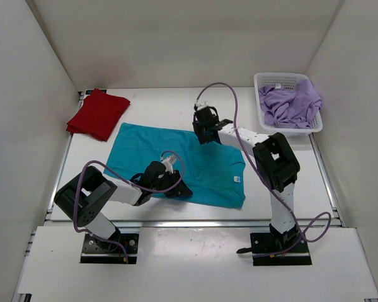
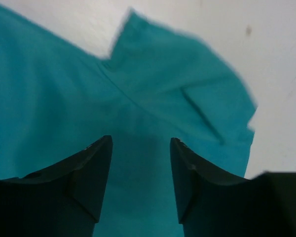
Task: Fold and stack the t-shirts
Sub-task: Grap the side of the flattened tshirt furthest away from the robot with both arms
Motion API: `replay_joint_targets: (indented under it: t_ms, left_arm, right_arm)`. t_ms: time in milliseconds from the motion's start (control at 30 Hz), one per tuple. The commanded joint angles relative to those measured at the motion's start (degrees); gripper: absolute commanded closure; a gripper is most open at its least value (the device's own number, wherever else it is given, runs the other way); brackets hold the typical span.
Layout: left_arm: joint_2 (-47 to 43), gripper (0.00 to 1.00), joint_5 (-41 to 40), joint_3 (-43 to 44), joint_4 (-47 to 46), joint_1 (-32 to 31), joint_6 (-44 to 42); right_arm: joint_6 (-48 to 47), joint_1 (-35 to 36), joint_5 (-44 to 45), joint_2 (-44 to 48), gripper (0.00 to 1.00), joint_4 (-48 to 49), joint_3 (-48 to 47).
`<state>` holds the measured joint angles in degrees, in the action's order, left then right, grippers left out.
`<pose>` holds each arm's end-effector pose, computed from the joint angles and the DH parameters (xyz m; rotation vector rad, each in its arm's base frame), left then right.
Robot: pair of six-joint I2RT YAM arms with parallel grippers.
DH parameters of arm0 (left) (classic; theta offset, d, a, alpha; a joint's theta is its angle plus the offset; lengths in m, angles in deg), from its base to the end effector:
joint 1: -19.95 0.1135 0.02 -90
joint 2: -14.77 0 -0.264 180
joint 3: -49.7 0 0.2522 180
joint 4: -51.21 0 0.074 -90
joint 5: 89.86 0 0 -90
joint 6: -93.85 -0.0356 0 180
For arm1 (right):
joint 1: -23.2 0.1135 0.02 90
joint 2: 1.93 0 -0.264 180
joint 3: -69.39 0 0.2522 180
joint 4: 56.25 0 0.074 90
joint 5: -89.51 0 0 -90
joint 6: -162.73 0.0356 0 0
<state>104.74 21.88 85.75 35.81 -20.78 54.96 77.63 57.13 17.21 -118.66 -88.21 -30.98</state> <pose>0.1825 -0.1745 0.1070 0.0044 2.5177 -1.2032 0.3815 0.2436 0.1977 -0.4559 2.3186 -0.0479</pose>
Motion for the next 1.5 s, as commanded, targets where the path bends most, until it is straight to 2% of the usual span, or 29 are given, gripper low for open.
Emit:
replay_joint_targets:
  t_ms: [0,33,100,167,267,433,533,667,900,1067,1233,1333,1467]
  left_arm:
    - [-1.11,0.68,-0.73,-1.01,0.16,0.12,-0.31]
    - [-0.94,0.68,-0.73,-1.54,-0.01,0.04,-0.66]
    - [-0.68,0.67,-0.56,-1.19,-0.1,0.47,-0.4]
    - [-0.15,0.68,-0.12,-0.58,-0.27,0.56,-0.31]
    - [0.38,0.68,-0.55,-0.05,-0.36,0.04,-0.05]
    - [0.47,0.68,-0.64,0.3,-0.19,-0.31,-0.22]
    - [0.03,0.67,-0.47,-0.05,-0.1,0.04,0.21]
    - [-0.94,0.68,-0.73,-0.48,-0.19,0.3,0.04]
    - [-1.99,0.68,-0.56,-0.92,0.34,0.57,-0.05]
    - [-1.73,0.67,-0.29,-1.36,-0.27,-0.22,0.13]
    - [-1.99,0.67,-0.03,-1.71,-0.71,0.82,0.39]
    - [-2.52,0.67,-0.03,-1.54,-0.63,1.09,0.04]
    - [-2.26,0.67,0.58,-0.58,-0.36,1.62,0.3]
  right_arm:
    - [0.89,-5.27,1.14,2.27,0.47,2.19,6.78]
    - [2.29,-6.59,0.07,3.6,0.47,3.68,8.98]
    - [3.78,-9.74,-7.9,8.34,0.48,6.57,11.53]
    - [6.68,-14.66,-16.35,11.6,0.55,9.66,13.83]
    - [12.39,-20.55,-30.05,10.74,0.68,11.6,13.49]
    - [16.35,-24.08,-33.68,4.51,0.69,11.34,8.4]
    - [17.06,-23.48,-33.43,0.2,0.63,10.47,4.19]
    - [20.39,-23.12,-33.25,-4.47,0.62,8.0,-0.13]
    - [26.9,-23.74,-30.71,-4.22,0.63,11.85,4.5]
    - [29.28,-24.26,-28.5,-4.47,0.61,13.45,5.31]
    - [27.7,-24.08,-22.89,-6.94,0.61,8.79,0.39]
    - [27.88,-24.09,-23.76,-6.58,0.61,9.67,2.06]
    - [26.21,-22.77,-25.16,-9.04,0.64,5.81,-3.03]
